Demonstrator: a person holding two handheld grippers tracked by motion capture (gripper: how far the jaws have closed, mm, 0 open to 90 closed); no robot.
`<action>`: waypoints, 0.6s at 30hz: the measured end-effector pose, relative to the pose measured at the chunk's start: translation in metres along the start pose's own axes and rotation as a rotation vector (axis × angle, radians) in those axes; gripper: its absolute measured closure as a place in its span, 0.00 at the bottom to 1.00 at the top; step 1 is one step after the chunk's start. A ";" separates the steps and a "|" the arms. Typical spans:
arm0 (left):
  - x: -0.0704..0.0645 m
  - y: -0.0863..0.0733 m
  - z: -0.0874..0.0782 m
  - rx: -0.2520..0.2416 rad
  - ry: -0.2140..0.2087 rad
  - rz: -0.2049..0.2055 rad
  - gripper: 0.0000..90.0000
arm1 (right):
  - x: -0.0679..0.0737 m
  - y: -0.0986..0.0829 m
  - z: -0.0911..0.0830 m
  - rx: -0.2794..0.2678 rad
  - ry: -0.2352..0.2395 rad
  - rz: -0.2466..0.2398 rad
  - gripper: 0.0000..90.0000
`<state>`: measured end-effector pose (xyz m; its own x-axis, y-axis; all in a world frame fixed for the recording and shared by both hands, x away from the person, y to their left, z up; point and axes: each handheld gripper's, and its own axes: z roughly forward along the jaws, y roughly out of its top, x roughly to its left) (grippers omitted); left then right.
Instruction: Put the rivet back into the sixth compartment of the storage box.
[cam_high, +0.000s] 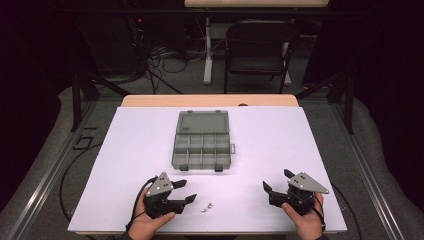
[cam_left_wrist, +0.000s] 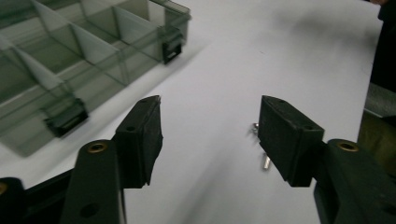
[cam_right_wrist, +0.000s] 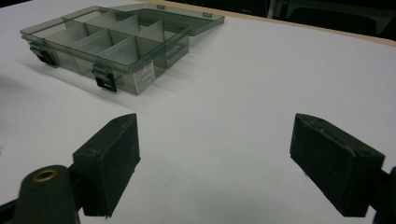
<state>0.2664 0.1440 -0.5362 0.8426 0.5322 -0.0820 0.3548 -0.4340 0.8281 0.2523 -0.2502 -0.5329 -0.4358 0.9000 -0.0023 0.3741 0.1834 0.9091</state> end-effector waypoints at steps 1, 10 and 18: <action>-0.003 0.000 0.003 0.011 -0.012 -0.002 0.48 | 0.000 0.000 0.000 0.001 0.000 0.000 0.17; -0.014 0.003 0.019 0.079 -0.054 0.001 0.53 | 0.000 0.000 0.001 0.008 0.003 -0.001 0.17; -0.023 0.003 0.027 0.141 -0.059 0.040 0.69 | 0.000 0.000 0.001 0.008 0.005 -0.002 0.17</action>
<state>0.2588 0.1108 -0.5471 0.8778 0.4712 -0.0865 0.3708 -0.5539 0.7454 0.2527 -0.2495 -0.5335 -0.4407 0.8977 -0.0020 0.3801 0.1886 0.9055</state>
